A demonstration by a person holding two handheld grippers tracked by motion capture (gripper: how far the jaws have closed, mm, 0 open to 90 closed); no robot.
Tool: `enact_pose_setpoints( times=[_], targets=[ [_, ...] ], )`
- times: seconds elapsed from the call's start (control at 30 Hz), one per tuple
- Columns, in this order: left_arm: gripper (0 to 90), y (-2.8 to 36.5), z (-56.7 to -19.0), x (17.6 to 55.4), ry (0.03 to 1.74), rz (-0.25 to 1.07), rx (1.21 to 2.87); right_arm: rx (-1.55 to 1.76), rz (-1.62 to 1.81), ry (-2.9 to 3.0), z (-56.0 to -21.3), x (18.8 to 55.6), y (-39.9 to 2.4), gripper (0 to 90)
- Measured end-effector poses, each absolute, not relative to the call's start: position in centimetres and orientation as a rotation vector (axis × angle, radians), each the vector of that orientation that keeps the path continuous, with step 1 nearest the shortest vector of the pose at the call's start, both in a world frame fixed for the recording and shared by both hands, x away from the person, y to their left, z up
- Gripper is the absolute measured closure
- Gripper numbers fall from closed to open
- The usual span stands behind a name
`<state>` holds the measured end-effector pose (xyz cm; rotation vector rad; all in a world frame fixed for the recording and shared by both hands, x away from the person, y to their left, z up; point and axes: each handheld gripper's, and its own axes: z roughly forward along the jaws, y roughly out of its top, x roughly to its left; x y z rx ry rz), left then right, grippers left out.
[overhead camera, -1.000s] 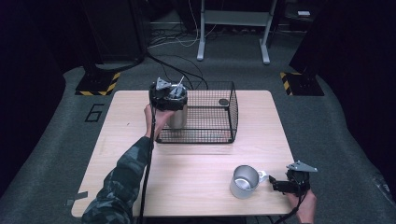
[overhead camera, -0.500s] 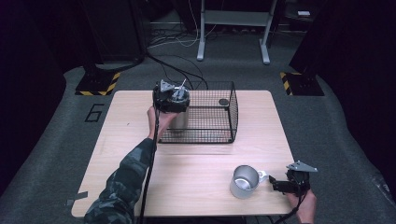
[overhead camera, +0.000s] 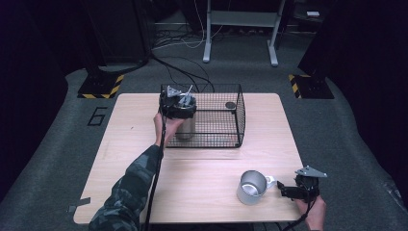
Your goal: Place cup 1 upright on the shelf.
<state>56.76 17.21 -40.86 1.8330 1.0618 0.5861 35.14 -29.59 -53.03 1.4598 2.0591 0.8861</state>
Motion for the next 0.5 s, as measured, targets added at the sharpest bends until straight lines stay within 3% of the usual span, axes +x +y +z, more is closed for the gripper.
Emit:
enact_pose_setpoints(
  times=[0.5],
  targets=[
    [3.3,17.5,-41.0,55.4,1.070,0.590,1.867,1.465,0.887,2.057,-53.0,35.1,-29.6,2.5]
  ],
)
